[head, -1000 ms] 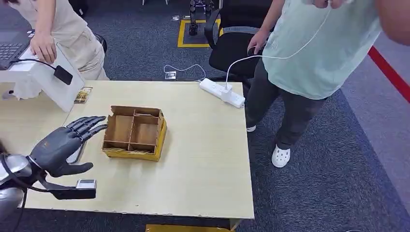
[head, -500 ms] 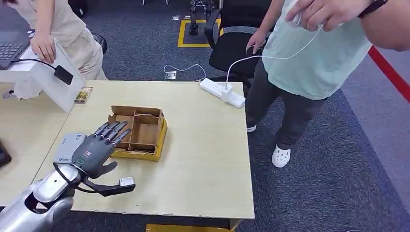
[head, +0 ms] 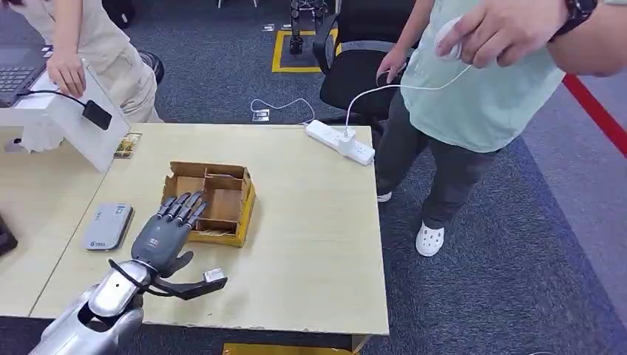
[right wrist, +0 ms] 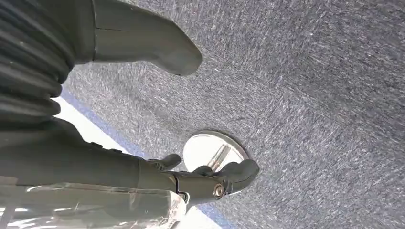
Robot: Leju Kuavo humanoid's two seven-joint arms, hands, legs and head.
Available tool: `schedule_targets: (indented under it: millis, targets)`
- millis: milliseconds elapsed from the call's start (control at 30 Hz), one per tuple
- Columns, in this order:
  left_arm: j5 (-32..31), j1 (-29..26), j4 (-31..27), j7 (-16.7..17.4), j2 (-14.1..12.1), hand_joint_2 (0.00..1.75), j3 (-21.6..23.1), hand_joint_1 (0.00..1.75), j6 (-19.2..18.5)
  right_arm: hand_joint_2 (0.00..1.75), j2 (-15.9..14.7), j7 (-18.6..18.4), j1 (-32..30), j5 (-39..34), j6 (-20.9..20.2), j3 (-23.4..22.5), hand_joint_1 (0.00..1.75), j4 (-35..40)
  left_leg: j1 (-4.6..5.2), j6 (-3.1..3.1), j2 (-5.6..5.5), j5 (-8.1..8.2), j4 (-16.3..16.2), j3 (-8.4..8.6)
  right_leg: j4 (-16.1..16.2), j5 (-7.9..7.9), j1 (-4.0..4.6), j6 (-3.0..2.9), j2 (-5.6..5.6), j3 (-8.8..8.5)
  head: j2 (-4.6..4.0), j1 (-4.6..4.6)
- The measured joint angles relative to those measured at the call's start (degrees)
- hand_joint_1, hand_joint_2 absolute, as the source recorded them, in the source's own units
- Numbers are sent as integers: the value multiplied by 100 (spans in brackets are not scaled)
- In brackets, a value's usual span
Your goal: Pass the card to the sensor for recognition and then transmit it.
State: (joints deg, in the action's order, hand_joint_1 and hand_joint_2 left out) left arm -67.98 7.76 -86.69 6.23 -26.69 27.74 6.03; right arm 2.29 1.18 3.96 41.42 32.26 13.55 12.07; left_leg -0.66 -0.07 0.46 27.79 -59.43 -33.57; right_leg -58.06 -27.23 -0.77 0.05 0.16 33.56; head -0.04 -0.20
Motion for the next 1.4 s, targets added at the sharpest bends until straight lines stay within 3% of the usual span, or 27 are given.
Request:
schedule_targets:
  millis: [467,1400]
  targets:
    - [-356,-112,370,291,420,175,-542,0,0,175,37,22,-51,39,48,-136,0,0,-1,0,1,0,0,-1,0,-1,1,0,1,1,0,-2]
    - [-304,-163,472,339,639,175,-1004,0,2,175,70,61,-102,92,50,-251,0,-2,-1,0,0,0,0,-1,0,-1,1,0,0,1,0,-2]
